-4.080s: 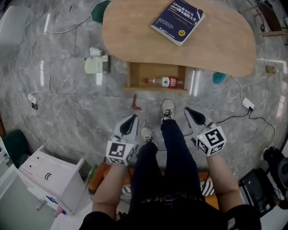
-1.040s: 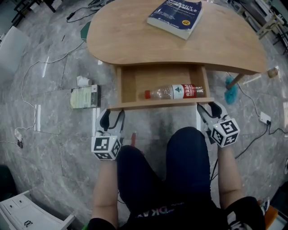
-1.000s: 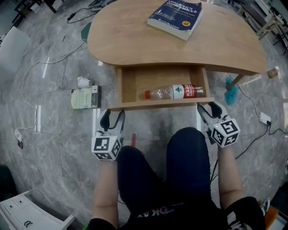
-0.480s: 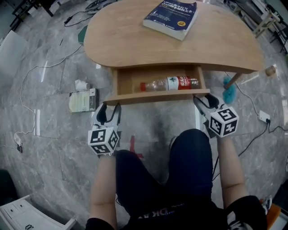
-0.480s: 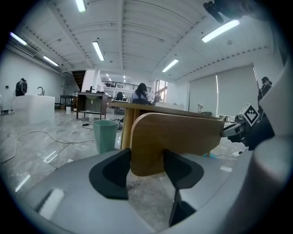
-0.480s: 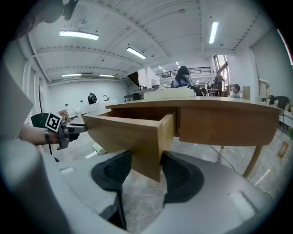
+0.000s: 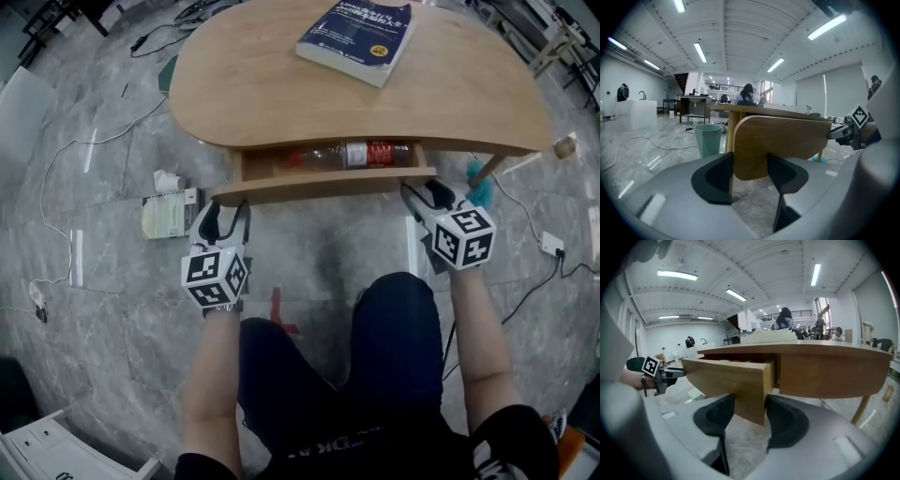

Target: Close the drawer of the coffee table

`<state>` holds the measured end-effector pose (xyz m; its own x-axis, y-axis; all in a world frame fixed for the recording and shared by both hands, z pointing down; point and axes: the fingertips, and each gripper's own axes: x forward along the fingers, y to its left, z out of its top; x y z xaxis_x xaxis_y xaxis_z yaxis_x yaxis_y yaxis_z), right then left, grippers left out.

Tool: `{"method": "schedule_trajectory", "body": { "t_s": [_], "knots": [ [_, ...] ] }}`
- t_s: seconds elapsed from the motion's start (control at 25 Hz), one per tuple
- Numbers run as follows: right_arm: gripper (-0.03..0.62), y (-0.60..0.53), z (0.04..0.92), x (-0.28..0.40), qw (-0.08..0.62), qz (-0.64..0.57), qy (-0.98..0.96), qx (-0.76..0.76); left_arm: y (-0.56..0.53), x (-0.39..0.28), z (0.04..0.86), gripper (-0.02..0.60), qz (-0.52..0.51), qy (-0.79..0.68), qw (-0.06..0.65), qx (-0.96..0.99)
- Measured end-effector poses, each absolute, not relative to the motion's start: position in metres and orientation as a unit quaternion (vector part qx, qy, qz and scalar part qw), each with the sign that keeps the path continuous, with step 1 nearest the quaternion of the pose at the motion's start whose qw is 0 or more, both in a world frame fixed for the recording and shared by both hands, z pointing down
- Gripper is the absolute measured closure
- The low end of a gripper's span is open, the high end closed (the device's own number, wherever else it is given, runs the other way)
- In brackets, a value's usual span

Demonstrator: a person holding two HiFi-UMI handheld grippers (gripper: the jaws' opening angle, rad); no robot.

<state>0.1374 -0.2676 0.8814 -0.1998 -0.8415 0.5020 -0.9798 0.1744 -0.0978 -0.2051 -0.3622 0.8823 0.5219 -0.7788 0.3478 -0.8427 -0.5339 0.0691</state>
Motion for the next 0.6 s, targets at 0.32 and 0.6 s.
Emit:
{"method": "schedule_trajectory", "body": {
  "t_s": [0.32, 0.6],
  "knots": [
    [0.379, -0.296, 0.882, 0.146, 0.149, 0.205, -0.734, 0.63, -0.393, -0.197, 0.883, 0.345, 0.138, -0.486, 0.109, 0.856],
    [0.379, -0.317, 0.884, 0.154, 0.135, 0.204, -0.712, 0.659, -0.415, -0.189, 0.883, 0.345, 0.133, -0.5, 0.103, 0.849]
  ]
}}
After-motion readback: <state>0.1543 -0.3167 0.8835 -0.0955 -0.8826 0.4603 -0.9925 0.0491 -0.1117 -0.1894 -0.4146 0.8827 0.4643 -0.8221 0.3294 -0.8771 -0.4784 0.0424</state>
